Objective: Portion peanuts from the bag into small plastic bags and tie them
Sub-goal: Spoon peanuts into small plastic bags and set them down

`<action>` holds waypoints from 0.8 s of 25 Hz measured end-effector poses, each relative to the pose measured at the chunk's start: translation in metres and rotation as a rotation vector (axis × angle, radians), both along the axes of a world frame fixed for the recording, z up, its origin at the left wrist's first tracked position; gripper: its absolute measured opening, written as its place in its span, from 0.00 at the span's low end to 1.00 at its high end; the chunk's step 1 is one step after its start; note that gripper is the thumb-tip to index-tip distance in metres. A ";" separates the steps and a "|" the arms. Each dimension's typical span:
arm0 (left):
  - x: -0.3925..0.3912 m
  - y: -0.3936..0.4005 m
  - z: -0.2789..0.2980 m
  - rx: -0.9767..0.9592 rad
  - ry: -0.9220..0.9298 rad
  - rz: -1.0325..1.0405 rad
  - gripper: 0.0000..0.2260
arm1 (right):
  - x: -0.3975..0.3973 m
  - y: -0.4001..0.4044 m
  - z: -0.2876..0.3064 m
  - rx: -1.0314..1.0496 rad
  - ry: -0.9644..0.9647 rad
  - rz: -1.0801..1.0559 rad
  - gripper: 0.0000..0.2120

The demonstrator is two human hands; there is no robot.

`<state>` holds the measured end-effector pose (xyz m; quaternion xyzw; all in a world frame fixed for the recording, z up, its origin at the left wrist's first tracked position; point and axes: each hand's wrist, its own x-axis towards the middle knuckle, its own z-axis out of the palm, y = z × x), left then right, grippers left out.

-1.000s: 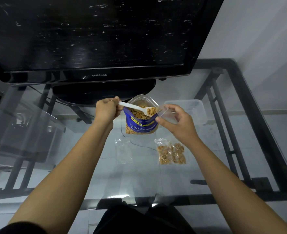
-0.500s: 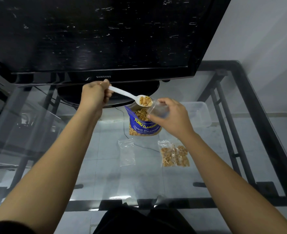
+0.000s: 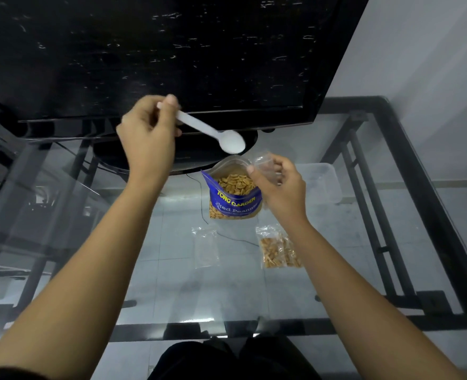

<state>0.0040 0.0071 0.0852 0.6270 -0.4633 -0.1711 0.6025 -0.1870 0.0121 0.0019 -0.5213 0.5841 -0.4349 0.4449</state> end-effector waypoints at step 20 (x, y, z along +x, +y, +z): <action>-0.036 0.007 -0.087 0.494 0.000 -0.035 0.11 | -0.025 0.006 -0.016 0.063 0.026 0.214 0.19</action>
